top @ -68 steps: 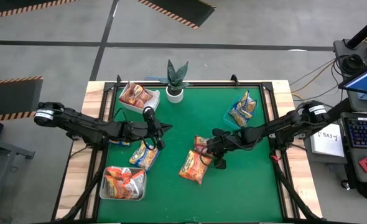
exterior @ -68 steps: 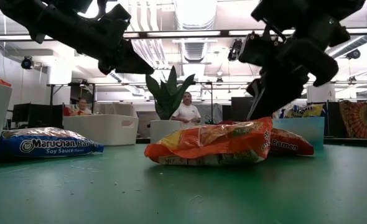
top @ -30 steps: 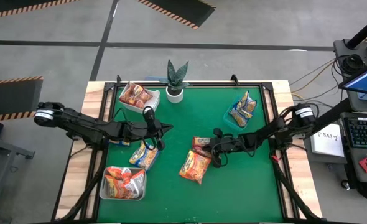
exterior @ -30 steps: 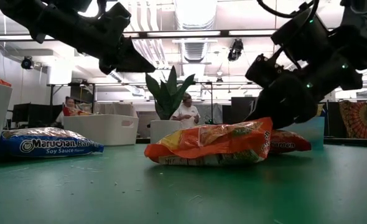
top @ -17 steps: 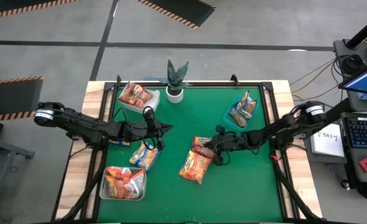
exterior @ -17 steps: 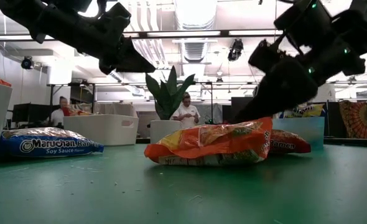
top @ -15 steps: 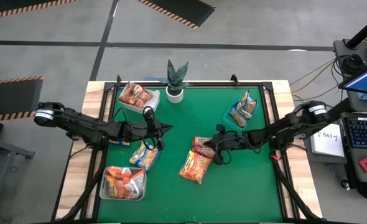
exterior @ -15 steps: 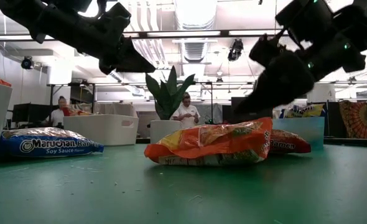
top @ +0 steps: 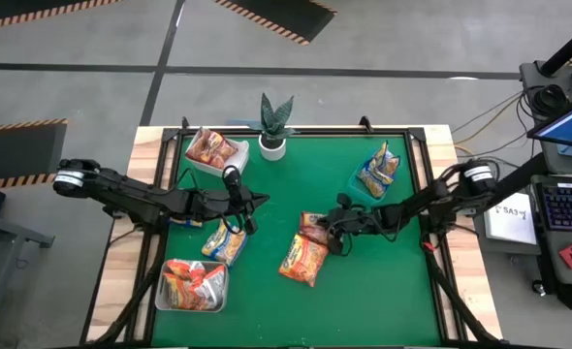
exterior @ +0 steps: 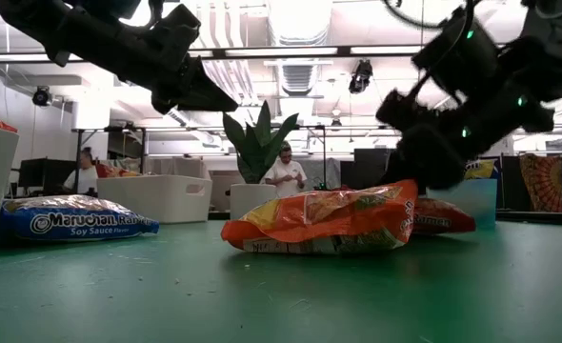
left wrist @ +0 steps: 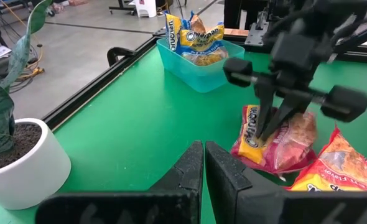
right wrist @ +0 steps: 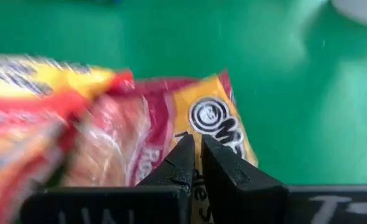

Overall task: Sort Maruchan noodles
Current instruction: Put the red noodle pack into the white bin

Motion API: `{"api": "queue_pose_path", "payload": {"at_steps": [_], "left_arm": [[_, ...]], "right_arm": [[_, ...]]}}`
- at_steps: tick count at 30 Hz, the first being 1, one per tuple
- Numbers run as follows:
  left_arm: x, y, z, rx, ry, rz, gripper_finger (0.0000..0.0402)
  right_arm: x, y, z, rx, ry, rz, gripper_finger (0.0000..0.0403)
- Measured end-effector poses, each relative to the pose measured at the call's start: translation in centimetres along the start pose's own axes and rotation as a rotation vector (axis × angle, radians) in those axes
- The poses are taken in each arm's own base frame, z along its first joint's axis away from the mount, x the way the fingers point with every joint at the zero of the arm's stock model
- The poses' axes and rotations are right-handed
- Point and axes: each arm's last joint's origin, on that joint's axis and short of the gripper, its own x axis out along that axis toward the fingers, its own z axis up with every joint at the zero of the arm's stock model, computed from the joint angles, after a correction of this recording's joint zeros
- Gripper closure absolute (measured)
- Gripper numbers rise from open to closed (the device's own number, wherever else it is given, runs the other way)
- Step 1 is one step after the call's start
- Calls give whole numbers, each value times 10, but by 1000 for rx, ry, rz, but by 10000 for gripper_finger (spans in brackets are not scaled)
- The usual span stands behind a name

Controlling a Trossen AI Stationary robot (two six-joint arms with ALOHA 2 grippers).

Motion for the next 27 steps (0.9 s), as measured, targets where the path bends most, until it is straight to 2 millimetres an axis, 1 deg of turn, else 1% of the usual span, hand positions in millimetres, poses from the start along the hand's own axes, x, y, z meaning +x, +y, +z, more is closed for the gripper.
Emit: {"api": "queue_pose_path", "payload": {"at_steps": [3, 6, 10, 14, 17, 21, 27], "left_arm": [[0, 0, 0, 0, 0, 0, 402], [0, 0, 0, 0, 0, 0, 402], [0, 0, 0, 0, 0, 0, 402], [0, 0, 0, 0, 0, 0, 402], [0, 0, 0, 0, 0, 0, 402], [0, 0, 0, 0, 0, 0, 402], [0, 0, 0, 0, 0, 0, 402]], "right_arm": [[9, 1, -8, 16, 4, -7, 384], [12, 1, -10, 28, 3, -9, 384], [4, 1, -2, 16, -20, 5, 384], [-10, 1, 19, 34, -120, 33, 384], [-14, 2, 24, 36, -137, 70, 384], [-12, 4, 22, 42, -129, 101, 384], [1, 7, 7, 71, -73, 165, 384]]}}
